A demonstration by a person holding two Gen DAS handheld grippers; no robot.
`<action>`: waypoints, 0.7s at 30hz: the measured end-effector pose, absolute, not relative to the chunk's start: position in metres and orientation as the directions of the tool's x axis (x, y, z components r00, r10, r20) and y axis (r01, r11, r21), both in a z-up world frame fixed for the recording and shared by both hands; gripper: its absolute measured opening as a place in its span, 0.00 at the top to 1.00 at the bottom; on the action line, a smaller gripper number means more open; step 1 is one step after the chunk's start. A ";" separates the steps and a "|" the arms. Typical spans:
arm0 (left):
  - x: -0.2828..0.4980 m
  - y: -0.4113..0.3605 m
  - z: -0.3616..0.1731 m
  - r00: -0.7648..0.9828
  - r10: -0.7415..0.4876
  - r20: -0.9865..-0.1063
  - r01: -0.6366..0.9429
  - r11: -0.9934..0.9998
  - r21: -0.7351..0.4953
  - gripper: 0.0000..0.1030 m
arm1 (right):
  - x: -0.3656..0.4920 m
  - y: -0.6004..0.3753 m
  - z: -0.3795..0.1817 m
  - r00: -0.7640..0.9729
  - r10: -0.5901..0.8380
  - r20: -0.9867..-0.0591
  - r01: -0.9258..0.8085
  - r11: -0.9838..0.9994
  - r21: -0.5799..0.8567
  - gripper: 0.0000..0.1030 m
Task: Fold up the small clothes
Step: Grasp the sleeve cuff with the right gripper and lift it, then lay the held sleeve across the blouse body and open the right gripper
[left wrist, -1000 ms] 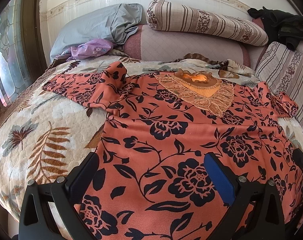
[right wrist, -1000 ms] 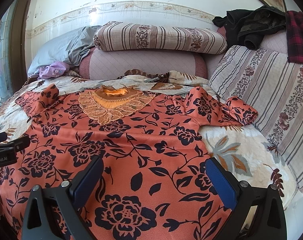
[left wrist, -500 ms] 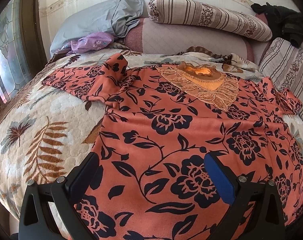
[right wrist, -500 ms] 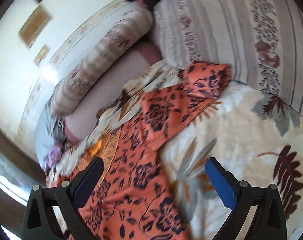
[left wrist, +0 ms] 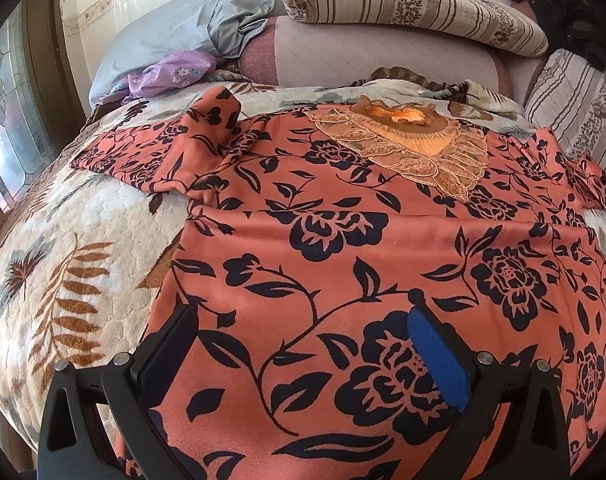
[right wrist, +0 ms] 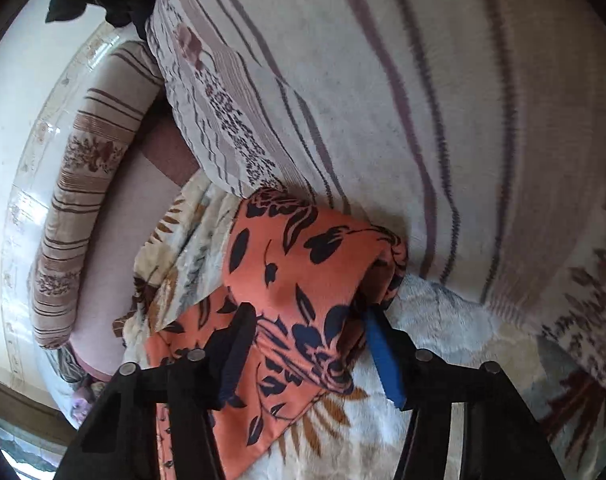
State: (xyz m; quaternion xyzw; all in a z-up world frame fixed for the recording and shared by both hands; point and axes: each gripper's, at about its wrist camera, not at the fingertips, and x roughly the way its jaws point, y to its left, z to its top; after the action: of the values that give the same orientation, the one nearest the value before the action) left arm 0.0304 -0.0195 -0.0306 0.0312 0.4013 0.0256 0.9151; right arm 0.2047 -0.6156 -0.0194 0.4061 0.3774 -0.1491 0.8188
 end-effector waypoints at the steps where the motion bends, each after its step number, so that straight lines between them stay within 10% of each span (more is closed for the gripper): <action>1: 0.030 -0.020 -0.030 0.678 0.064 -0.732 -0.019 0.997 0.070 0.00 | 0.209 -0.616 -0.021 0.663 0.062 -0.746 0.558 0.623 0.548 0.79; 2: 0.030 -0.020 -0.028 0.679 0.045 -0.733 -0.016 0.999 0.046 0.00 | 0.213 -0.613 -0.017 0.666 0.060 -0.744 0.557 0.623 0.549 0.94; 14: 0.013 0.010 0.016 0.766 -0.055 -0.641 -0.035 0.991 -0.127 0.00 | 0.224 -0.393 0.221 0.858 0.442 -0.262 -0.097 0.639 0.763 0.95; 19: 0.007 0.035 0.023 0.775 -0.065 -0.628 -0.085 0.975 -0.205 0.00 | 0.228 -0.276 0.195 0.772 0.609 -0.183 -0.194 0.500 0.844 0.91; 20: 0.007 0.039 0.023 0.776 -0.063 -0.628 -0.097 0.971 -0.217 0.00 | 0.235 -0.254 0.171 0.738 0.639 -0.218 -0.167 0.485 0.858 0.82; 21: 0.008 0.043 0.023 0.777 -0.059 -0.627 -0.108 0.968 -0.225 0.00 | 0.242 -0.236 0.143 0.704 0.652 -0.280 -0.117 0.496 0.861 0.43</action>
State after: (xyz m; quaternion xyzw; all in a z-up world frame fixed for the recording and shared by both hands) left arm 0.0077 0.0434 0.0225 -0.1253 0.3340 0.0131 0.9341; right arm 0.2416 -0.2359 0.1426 0.4426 0.3025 0.2372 0.8102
